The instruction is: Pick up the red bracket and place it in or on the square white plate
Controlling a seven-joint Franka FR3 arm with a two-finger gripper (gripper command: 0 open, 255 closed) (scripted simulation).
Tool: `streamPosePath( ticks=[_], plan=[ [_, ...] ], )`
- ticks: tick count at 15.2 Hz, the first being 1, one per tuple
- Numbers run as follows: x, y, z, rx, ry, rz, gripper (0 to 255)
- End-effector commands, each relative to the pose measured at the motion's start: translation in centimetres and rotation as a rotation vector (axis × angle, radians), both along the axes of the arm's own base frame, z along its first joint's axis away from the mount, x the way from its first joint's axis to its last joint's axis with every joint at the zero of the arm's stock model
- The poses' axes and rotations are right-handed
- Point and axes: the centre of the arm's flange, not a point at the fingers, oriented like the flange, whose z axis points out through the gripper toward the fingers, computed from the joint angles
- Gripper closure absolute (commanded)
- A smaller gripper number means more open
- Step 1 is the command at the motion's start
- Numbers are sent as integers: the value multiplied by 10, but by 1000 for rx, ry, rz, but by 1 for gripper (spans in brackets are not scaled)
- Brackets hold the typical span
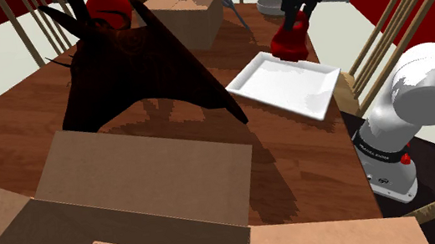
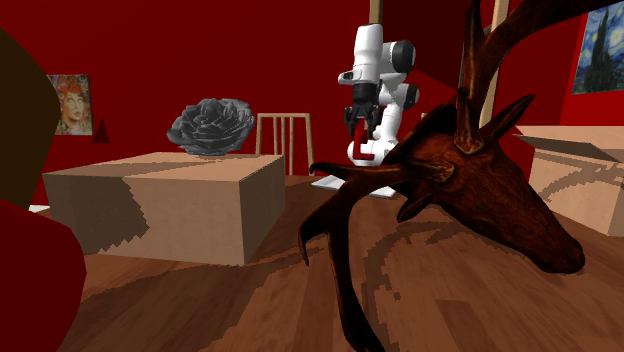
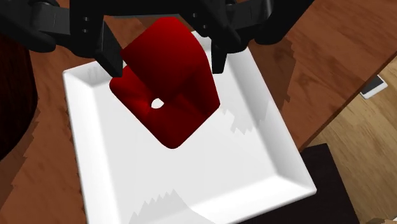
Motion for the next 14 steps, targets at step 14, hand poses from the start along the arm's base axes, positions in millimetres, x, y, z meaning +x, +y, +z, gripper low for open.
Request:
streamPosePath(
  ticks=[14],
  plan=[
    [0,0,-74,0,0,0,255]
  ],
)
